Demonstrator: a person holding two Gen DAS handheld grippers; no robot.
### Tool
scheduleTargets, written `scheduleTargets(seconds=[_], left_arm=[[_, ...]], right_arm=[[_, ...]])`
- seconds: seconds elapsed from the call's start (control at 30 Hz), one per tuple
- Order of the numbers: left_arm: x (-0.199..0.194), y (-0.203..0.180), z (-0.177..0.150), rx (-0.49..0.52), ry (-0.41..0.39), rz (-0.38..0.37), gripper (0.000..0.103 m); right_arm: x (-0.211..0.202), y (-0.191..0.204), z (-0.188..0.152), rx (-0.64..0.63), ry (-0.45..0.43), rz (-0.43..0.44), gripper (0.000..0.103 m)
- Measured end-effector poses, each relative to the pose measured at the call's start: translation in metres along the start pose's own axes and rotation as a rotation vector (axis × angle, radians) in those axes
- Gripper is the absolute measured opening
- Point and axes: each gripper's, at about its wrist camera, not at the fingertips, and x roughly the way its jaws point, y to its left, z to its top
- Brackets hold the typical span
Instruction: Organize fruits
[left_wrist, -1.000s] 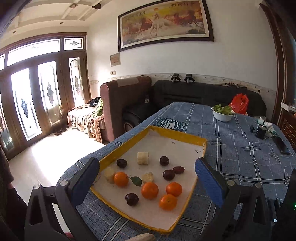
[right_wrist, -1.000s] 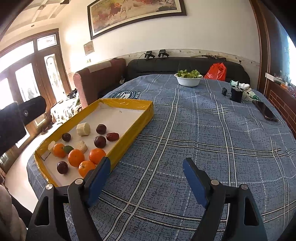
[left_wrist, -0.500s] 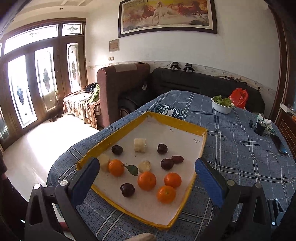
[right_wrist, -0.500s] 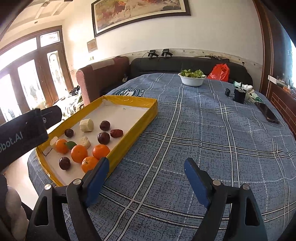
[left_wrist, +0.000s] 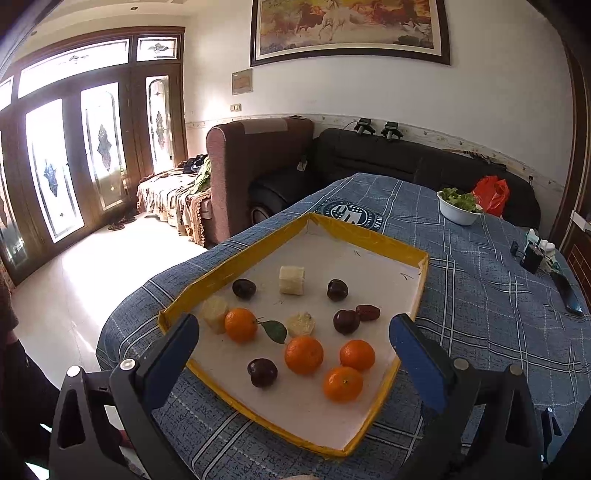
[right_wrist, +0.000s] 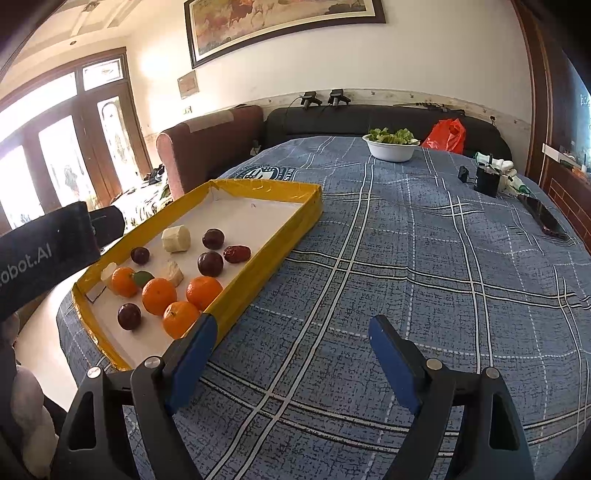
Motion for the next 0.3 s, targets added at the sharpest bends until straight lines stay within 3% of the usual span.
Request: scheduleTargets(seconds=[0.3], left_arm=[[0.006, 0.018, 0.0, -0.056, 0.04, 0.016, 0.103]], right_arm=[[-0.004, 0.02, -0.001, -0.073, -0.022, 0.014, 0.092]])
